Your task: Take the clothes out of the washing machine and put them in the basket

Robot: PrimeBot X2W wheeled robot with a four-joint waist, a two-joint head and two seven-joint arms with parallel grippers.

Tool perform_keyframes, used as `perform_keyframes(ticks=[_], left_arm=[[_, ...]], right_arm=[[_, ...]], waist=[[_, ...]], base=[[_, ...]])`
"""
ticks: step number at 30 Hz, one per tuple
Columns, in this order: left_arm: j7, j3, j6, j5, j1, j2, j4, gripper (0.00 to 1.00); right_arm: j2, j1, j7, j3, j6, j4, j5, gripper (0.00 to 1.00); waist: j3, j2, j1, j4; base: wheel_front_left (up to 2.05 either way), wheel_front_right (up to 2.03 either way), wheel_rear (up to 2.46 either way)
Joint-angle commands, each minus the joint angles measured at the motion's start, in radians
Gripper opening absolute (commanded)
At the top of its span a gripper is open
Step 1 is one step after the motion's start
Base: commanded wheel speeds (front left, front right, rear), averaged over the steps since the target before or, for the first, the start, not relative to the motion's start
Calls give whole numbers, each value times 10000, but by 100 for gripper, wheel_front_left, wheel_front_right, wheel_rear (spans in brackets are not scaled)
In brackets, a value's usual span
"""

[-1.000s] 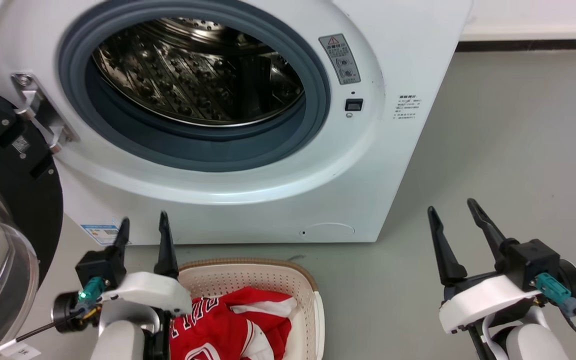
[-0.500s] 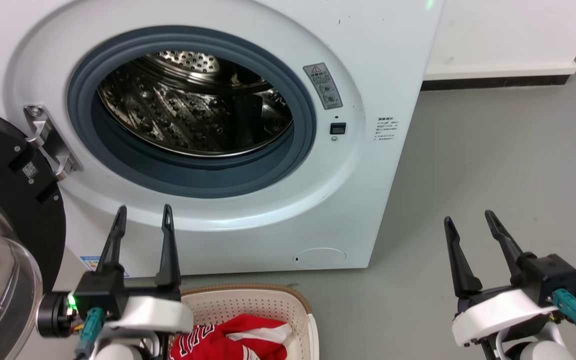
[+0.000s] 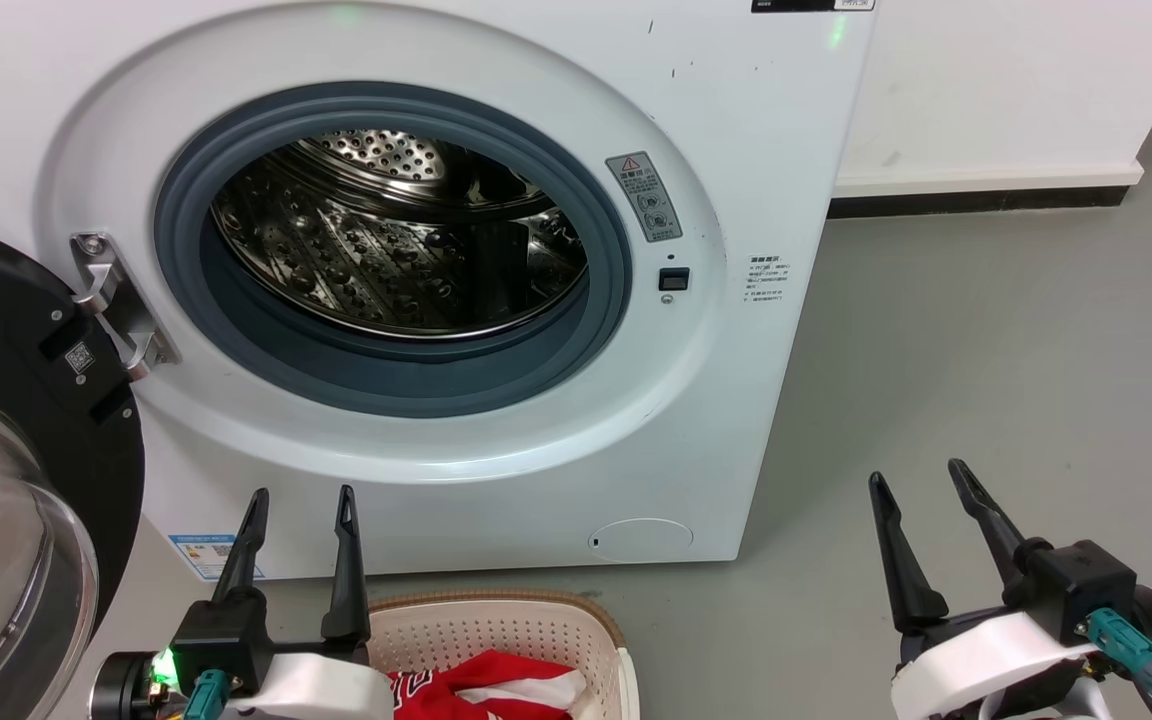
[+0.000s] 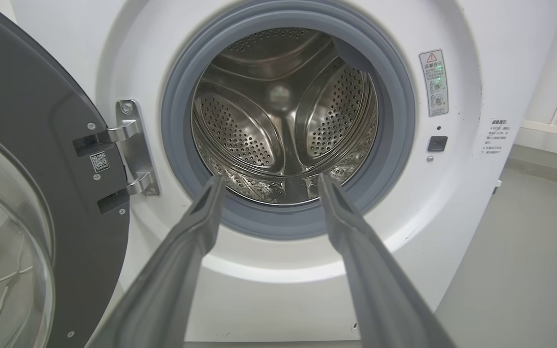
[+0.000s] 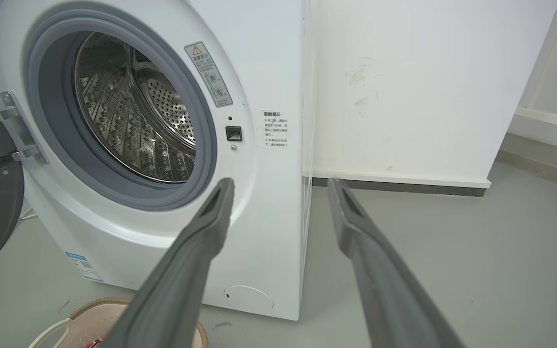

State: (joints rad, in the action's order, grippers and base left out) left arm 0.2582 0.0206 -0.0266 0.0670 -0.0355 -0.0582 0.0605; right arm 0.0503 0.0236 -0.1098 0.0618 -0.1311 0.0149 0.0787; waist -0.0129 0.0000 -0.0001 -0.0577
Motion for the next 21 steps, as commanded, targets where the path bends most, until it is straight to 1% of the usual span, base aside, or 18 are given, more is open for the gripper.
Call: perform_keyframes(ticks=[1, 13, 14, 18, 19, 21], left_arm=[[-14, -1, -25, 65, -78, -51, 50, 100], [-80, 71, -98, 142, -105, -125, 152, 100], [-86, 61, -88, 84, -20, -88, 140, 0], [-157, 16, -71, 208, -65, -28, 477, 0], [-370, -105, 0, 845, 63, -24, 603, 0], [-476, -146, 45, 1273, 107, -21, 640, 0]], right_arm=[[-2, 68, 18, 20, 7, -52, 20, 100], [-2, 102, 47, 34, 7, 3, 79, 100], [0, 23, 42, 36, 0, 2, 46, 0], [-2, 142, 39, 65, 0, 247, 179, 0], [34, 123, 76, 42, 0, 273, 885, 0], [72, 71, 115, 22, 0, 338, 1351, 0]], waist=[[-8, 0, 1, -2], [5, 0, 1, -24], [5, 0, 1, -24], [7, 0, 1, -22], [11, 0, 1, -5], [13, 0, 1, 4]], base=[[0, 0, 0], [0, 0, 0], [0, 0, 0], [0, 0, 0], [0, 0, 0], [0, 0, 0]])
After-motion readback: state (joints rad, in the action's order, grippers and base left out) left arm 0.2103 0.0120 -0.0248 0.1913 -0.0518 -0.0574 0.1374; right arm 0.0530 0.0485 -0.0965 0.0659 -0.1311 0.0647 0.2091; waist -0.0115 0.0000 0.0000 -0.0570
